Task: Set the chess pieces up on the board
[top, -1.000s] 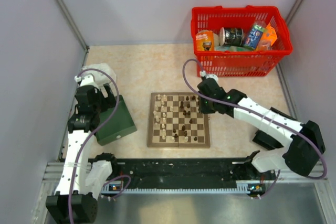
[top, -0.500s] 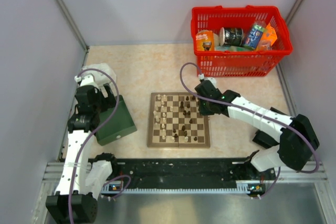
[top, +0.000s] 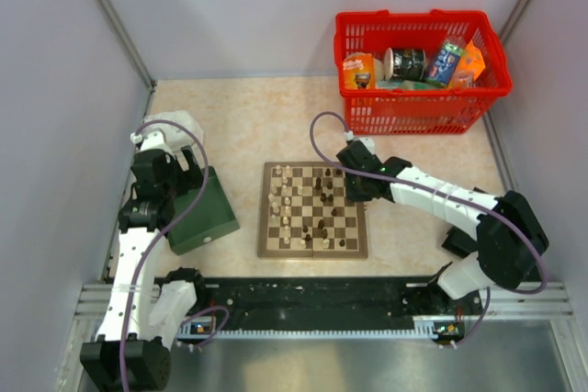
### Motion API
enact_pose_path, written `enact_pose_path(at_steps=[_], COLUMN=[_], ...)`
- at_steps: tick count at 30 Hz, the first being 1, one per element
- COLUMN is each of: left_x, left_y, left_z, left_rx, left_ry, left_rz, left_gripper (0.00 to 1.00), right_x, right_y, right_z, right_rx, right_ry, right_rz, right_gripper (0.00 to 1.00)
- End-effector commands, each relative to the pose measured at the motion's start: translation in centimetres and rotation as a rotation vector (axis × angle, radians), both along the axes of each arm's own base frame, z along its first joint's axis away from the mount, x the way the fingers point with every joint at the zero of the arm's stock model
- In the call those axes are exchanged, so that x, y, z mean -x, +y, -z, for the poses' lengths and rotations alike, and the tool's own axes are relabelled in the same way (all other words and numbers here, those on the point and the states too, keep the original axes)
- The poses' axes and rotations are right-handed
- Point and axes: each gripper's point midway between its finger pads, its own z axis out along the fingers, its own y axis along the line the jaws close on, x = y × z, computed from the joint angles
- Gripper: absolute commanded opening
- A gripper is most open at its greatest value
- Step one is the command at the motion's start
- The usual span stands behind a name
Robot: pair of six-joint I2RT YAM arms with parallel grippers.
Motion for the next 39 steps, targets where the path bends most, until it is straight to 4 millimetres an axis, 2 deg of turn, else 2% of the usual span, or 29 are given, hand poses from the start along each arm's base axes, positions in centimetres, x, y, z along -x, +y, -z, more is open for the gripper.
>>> enact_pose_path(at_steps=[1, 13, 22, 26, 28, 30, 33, 36, 39], left_x=[-0.3, -0.2, -0.2, -0.2, -0.2, -0.2, -0.2, -0.2, -0.2], left_y=[0.0, 0.0, 0.0, 0.0, 0.0, 0.0, 0.0, 0.0, 0.0], left_z=[-0.5, -0.5, -0.5, -0.5, -0.5, -0.6, -0.6, -0.6, -0.6], left_rx=[-0.003, -0.005, -0.006, -0.007, -0.006, -0.006, -0.006, -0.006, -0.005], left_ry=[-0.023, -0.022, -0.024, -0.024, -0.025, -0.027, -0.028, -0.027, -0.027], left_rz=[0.004, 0.004, 0.003, 0.004, 0.003, 0.003, 0.003, 0.003, 0.004], left_gripper=[0.98, 0.98, 0.98, 0.98, 0.98, 0.98, 0.98, 0.98, 0.98], right_x=[-0.9, -0.9, -0.9, -1.1, -1.1, -1.2, -1.4, -1.7, -2.4], right_y=[0.3, 0.5, 0.6, 0.9, 1.1, 1.4, 2.4, 3.9, 5.2], right_z=[0.1, 1.1, 0.7, -0.2, -1.4, -2.8, -5.6, -7.9, -7.6], right_rx=[-0.018, -0.012, -0.016, -0.026, -0.041, -0.065, -0.110, -0.119, -0.116], right_ry=[-0.026, -0.009, -0.007, -0.019, -0.027, -0.051, -0.109, -0.170, -0.172], right_rz=[0.013, 0.007, -0.001, -0.008, -0.014, -0.028, -0.087, -0.142, -0.161], right_gripper=[0.13, 0.15, 0.32, 0.36, 0.36, 0.38, 0.51, 0.56, 0.57])
